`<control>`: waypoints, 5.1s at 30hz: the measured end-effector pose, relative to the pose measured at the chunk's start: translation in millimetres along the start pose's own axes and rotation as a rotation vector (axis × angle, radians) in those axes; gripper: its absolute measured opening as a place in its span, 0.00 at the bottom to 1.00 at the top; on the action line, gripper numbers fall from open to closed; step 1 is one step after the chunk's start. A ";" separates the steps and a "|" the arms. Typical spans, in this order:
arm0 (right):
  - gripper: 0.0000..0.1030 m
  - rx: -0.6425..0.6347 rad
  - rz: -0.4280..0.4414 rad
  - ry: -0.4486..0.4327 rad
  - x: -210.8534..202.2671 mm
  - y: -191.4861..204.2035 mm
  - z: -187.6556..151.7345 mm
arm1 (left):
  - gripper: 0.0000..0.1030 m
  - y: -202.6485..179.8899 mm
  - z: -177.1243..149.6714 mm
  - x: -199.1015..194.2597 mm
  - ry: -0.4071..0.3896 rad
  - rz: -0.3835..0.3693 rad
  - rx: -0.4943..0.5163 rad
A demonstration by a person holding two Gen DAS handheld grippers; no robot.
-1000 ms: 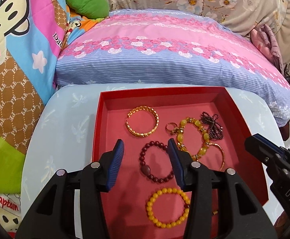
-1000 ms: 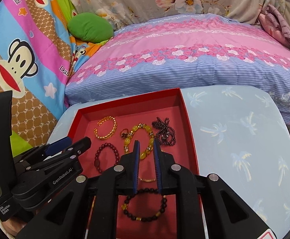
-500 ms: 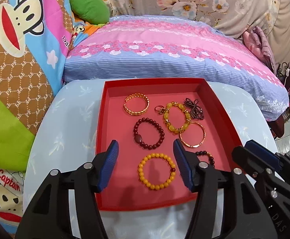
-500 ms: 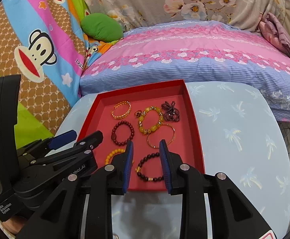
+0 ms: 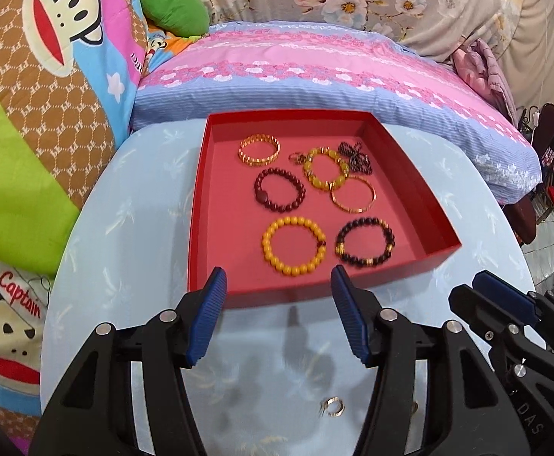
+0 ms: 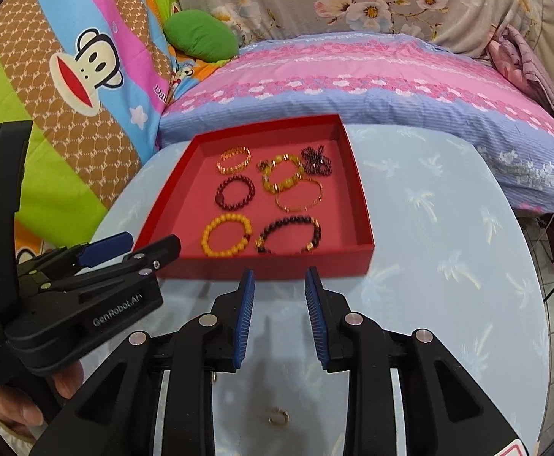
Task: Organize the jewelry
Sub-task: 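Withdraw both tools from the box toward the two gold hoop earrings, then grasp one gold hoop earring with the right tool while the left tool grasps the other, then carry both hoop earrings over the red box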
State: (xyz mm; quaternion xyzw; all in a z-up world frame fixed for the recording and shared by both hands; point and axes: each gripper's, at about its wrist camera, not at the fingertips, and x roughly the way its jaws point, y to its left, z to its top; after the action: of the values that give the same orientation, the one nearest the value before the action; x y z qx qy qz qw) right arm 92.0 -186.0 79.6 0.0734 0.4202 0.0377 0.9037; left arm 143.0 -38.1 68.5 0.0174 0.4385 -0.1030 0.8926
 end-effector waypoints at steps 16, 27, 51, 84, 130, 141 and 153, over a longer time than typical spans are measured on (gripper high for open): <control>0.27 0.013 0.004 0.064 -8.1 4.2 -59.4 | 0.53 -6.5 -55.9 -14.4 0.037 0.001 0.028; 0.27 -0.008 -0.020 0.092 -9.0 8.7 -86.9 | 0.53 -4.3 -80.7 -19.6 0.065 0.000 0.034; 0.27 -0.079 -0.103 0.128 22.3 24.1 -106.1 | 0.53 22.1 -111.8 -18.7 0.107 0.015 -0.005; 0.18 0.027 -0.048 0.126 0.0 -0.8 -125.0 | 0.52 -12.2 -106.8 4.2 0.086 -0.021 0.034; 0.19 0.038 -0.049 0.076 -5.9 -0.1 -96.3 | 0.17 -35.7 -90.3 -5.0 0.077 -0.086 0.098; 0.19 0.011 -0.031 0.046 -4.4 11.6 -73.2 | 0.17 -26.9 -73.2 -9.9 0.054 -0.081 0.083; 0.19 -0.008 -0.005 0.006 0.5 13.5 -40.2 | 0.17 -22.7 -45.2 -12.2 0.016 -0.080 0.064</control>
State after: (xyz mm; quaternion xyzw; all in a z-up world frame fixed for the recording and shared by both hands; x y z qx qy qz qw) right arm 61.5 -168.6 55.9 0.0686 0.4228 0.0375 0.9028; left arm 96.0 -52.7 51.6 0.0293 0.4422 -0.1526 0.8833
